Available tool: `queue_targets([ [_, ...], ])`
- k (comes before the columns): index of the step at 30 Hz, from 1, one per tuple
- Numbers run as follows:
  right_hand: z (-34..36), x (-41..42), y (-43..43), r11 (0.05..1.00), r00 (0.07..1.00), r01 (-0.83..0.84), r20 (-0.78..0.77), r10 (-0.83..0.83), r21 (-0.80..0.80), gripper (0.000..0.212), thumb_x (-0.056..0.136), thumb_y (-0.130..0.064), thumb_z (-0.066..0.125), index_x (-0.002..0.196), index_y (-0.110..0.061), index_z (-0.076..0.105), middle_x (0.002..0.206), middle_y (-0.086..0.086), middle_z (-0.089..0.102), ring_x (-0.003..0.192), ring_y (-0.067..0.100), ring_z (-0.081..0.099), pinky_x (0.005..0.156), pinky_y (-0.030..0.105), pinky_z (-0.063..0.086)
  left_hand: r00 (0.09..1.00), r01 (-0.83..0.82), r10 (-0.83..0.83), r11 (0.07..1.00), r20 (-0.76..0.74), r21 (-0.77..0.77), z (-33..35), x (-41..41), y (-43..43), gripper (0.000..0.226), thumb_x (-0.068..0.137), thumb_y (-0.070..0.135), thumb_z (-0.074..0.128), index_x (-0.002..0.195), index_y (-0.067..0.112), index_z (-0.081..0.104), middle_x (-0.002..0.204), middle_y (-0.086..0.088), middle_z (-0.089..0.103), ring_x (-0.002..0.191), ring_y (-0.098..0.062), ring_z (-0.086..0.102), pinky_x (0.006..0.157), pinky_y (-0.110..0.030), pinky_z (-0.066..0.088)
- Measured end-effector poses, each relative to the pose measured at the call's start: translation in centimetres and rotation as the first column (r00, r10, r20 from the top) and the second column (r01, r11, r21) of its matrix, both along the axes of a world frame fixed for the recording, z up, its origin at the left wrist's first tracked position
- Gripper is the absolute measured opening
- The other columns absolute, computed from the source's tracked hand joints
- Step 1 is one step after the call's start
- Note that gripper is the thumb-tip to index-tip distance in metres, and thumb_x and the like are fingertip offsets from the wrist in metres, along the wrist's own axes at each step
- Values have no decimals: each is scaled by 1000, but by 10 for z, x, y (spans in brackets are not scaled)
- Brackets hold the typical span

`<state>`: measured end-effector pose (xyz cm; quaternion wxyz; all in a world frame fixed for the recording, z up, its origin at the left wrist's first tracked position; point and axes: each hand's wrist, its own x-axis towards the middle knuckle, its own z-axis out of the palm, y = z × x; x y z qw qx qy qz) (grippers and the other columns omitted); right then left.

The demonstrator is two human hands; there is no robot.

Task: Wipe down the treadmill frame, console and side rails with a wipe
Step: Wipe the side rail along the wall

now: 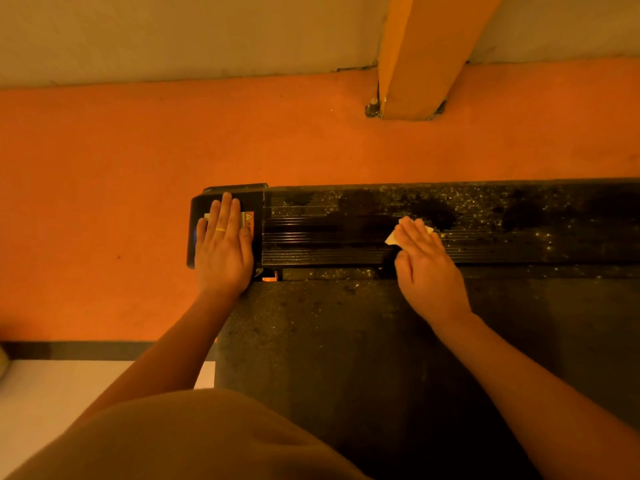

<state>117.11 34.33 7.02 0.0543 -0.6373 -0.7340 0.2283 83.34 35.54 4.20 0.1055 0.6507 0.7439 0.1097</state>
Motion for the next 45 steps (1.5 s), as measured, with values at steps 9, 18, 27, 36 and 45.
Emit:
queue_targets([
  [9,6,-87,-9,965,964,-261,-39,261,13,62,102,-37,14,152,-6,32,162,11,26,152,23,16,123,37,5,1000,9,-9,1000,-15,2,0,-1,0,56,107,34,21,159,11,25,166,-5,19,155,-20,10,126,-42,6],
  [18,7,-175,38,867,866,-496,58,498,-37,56,108,-33,18,159,-13,6,167,3,-3,153,17,-8,123,36,-8,1000,11,-11,1000,-18,-9,-3,-2,1,60,106,39,16,158,11,26,166,-6,18,155,-20,9,126,-44,7],
  [27,8,-99,34,903,902,-421,71,427,-82,55,108,-33,21,158,-13,12,167,4,4,154,18,-2,125,38,-2,1000,9,-9,1000,-9,3,-1,-2,0,60,106,38,16,158,11,27,166,-5,20,155,-20,11,126,-44,8],
  [36,8,-100,41,885,884,-458,65,463,-82,55,108,-32,20,160,-17,8,167,-1,-1,153,14,-6,123,35,-6,1000,11,-11,1000,-12,3,-2,-2,0,58,106,35,20,158,11,26,166,-5,20,155,-21,11,126,-43,7],
  [45,5,-14,30,950,936,-299,167,310,-90,58,104,-39,10,158,-17,10,166,-1,2,153,14,-4,126,39,1,1000,6,-6,1000,2,5,1,0,0,58,106,36,18,158,11,25,166,-5,19,155,-20,10,126,-44,7],
])
